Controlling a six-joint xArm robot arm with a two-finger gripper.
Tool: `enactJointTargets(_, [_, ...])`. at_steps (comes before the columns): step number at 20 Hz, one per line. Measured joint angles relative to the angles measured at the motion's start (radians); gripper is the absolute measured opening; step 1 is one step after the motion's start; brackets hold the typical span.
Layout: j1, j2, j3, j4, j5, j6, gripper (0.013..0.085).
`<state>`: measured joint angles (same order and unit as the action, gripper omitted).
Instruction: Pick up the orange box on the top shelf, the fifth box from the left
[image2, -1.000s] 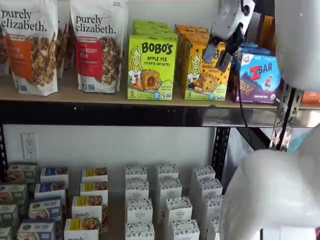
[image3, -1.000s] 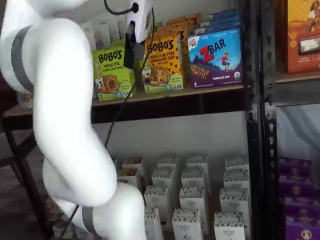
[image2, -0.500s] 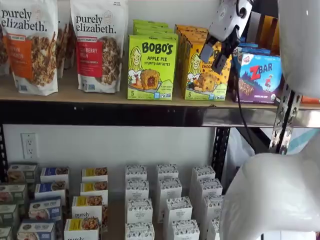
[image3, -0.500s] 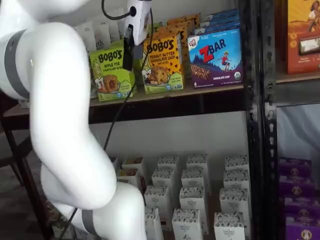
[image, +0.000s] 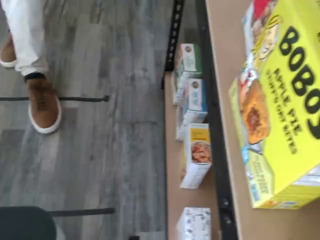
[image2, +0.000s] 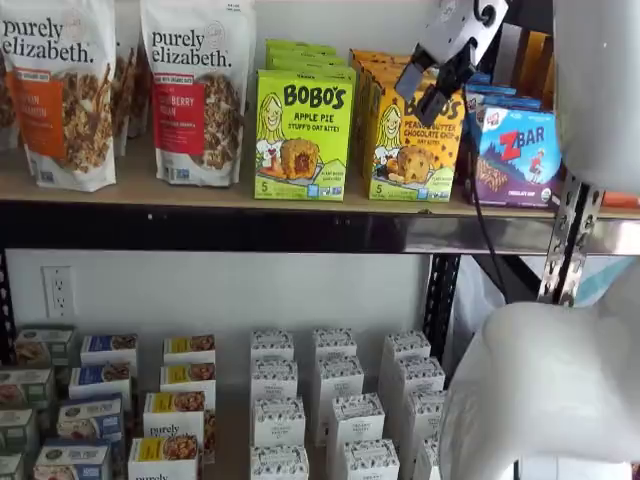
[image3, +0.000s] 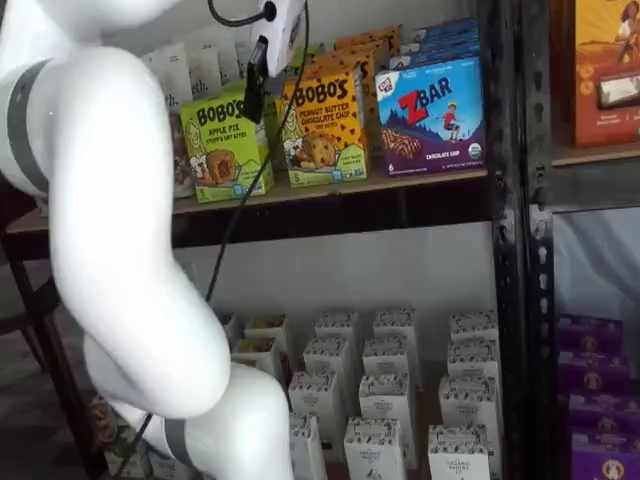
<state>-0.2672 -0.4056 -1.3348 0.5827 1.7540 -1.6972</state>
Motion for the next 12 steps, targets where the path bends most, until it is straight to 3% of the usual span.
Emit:
enactJointTargets(4, [-0.012,0.001,0.004,0.019,-0.059,-0.01,0.085])
enactJointTargets(12, [-0.038,0.061,-0.059,0.071,-0.079,-0.016,0.085])
